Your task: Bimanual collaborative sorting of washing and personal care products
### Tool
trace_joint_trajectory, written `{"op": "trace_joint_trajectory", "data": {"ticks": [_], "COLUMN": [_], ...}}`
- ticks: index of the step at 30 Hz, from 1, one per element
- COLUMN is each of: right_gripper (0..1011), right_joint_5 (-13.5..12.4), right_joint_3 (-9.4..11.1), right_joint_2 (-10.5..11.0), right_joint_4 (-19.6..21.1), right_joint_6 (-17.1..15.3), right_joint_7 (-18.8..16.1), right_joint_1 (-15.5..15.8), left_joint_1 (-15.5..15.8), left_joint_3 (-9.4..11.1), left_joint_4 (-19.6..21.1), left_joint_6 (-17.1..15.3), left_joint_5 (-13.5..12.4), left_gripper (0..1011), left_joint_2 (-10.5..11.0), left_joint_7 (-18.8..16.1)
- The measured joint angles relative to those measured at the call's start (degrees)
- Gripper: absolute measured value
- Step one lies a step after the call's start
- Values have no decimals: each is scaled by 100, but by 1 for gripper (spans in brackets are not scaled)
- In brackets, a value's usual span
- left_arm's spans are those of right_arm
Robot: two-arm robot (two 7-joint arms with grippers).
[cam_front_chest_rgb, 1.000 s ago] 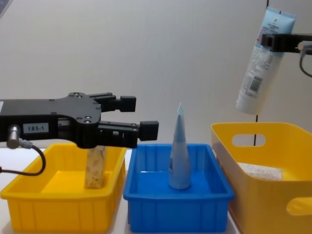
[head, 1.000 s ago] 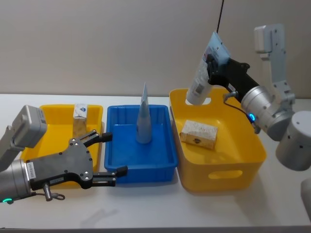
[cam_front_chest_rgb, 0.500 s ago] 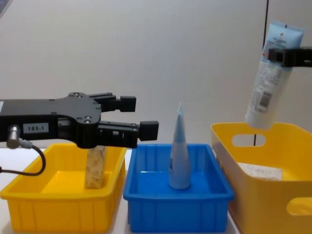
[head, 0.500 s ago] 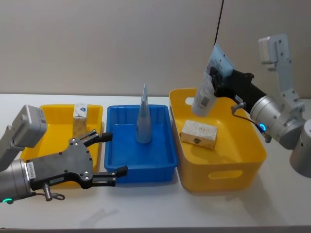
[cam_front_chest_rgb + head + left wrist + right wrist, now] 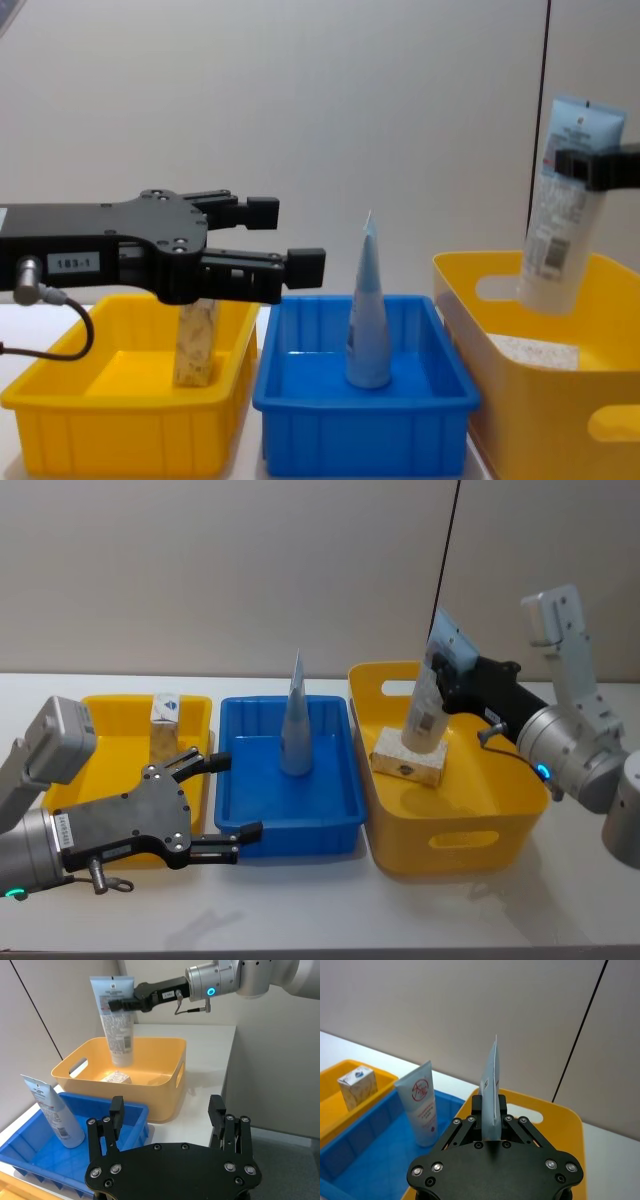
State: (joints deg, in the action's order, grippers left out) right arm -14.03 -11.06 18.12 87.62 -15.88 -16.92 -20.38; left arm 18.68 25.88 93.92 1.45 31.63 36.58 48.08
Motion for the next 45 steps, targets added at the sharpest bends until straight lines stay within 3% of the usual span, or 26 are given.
{"op": "trace_joint_trajectory", "data": {"ticks": [22,45], "right_gripper": [161,929], "right_joint_5": [163,198], "right_joint_3": [-127,-149], "right_joint_2": [116,136], "right_joint_4": [-205,-243], "right_joint_6": [150,182], "right_joint_7": [50,61], "right_joint_1": [168,197], "left_joint_1": [0,0], "left_joint_3": [0,0], "left_joint_4": [0,0], "left_joint_6": [0,0], "left_joint_5": [0,0], "left_gripper": [1001,1001], "left_joint_2": [0,0], "left_joint_7": [0,0]}}
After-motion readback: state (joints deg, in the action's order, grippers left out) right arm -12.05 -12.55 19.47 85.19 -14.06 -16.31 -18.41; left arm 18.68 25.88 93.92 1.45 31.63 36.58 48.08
